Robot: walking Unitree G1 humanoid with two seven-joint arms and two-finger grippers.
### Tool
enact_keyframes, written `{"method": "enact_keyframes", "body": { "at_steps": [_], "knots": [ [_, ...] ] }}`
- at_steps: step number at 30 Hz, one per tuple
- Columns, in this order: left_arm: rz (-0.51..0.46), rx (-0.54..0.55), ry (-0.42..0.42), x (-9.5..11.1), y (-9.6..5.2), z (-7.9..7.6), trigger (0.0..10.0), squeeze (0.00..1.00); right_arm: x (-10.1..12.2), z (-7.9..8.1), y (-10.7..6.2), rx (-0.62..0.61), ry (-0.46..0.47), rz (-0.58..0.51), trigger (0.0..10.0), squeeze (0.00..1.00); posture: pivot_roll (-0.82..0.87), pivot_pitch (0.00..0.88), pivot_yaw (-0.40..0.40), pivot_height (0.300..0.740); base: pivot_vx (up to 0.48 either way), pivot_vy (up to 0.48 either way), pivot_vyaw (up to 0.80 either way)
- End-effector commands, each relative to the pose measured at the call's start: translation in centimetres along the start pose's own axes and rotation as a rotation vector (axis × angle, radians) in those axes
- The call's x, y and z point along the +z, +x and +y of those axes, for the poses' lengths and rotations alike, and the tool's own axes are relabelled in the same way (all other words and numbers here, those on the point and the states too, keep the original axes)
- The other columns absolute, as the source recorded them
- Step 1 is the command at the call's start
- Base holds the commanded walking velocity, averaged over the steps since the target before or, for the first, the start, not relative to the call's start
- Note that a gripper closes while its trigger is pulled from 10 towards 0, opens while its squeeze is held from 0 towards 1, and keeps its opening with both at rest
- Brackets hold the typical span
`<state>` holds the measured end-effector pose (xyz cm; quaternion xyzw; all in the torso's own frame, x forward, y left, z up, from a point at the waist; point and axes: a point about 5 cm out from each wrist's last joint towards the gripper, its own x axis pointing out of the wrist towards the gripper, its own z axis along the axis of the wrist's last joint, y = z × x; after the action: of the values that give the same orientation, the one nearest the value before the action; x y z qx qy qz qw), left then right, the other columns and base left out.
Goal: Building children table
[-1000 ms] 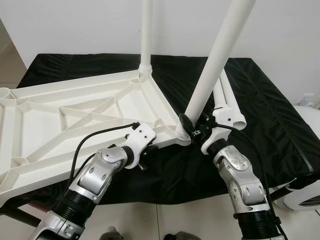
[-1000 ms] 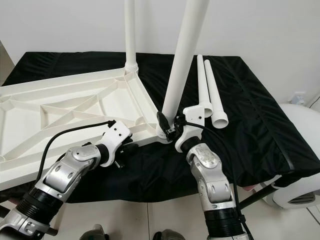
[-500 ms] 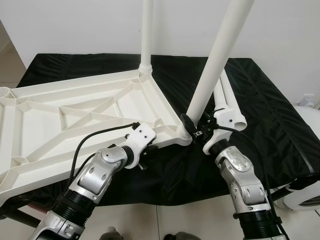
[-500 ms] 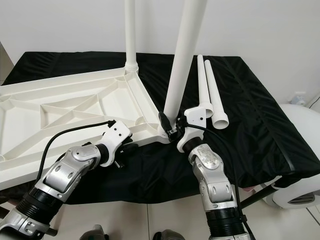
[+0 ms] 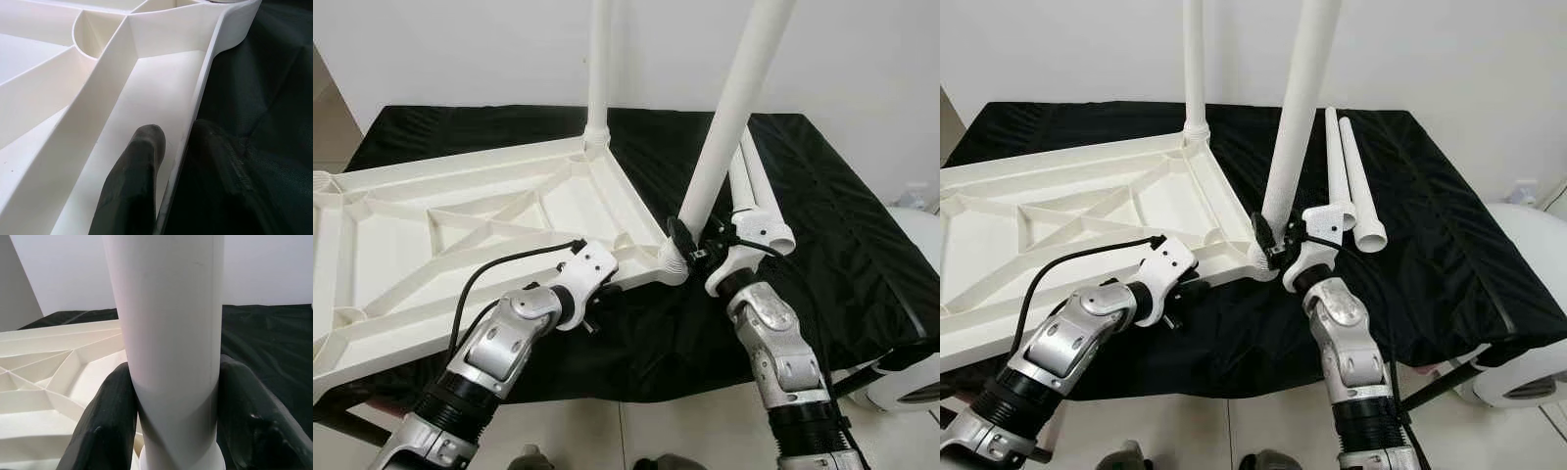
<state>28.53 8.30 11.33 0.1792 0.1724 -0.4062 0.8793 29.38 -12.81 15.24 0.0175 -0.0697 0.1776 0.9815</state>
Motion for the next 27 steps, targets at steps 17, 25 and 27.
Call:
{"method": "enact_keyframes", "body": {
  "at_steps": [17,25,27],
  "knots": [
    [-0.017,0.029,0.031,0.8,-0.3,0.2,10.0,0.00,-2.6,-0.6,-0.2,-0.043,0.045,0.111,10.0,0.00,0.03,0.010,-0.050,0.740,0.000,0.000,0.00],
    [-0.024,0.034,0.029,0.9,-0.4,0.3,10.0,0.00,-2.8,-0.6,-0.4,-0.030,0.017,0.110,10.0,0.00,0.03,0.014,-0.052,0.740,0.000,0.000,0.00],
    [-0.025,0.035,0.029,1.0,-0.5,0.3,10.0,0.00,-2.8,-0.4,-0.4,-0.014,-0.008,0.101,10.0,0.00,0.03,0.014,-0.052,0.740,0.000,0.000,0.00]
  ]
}}
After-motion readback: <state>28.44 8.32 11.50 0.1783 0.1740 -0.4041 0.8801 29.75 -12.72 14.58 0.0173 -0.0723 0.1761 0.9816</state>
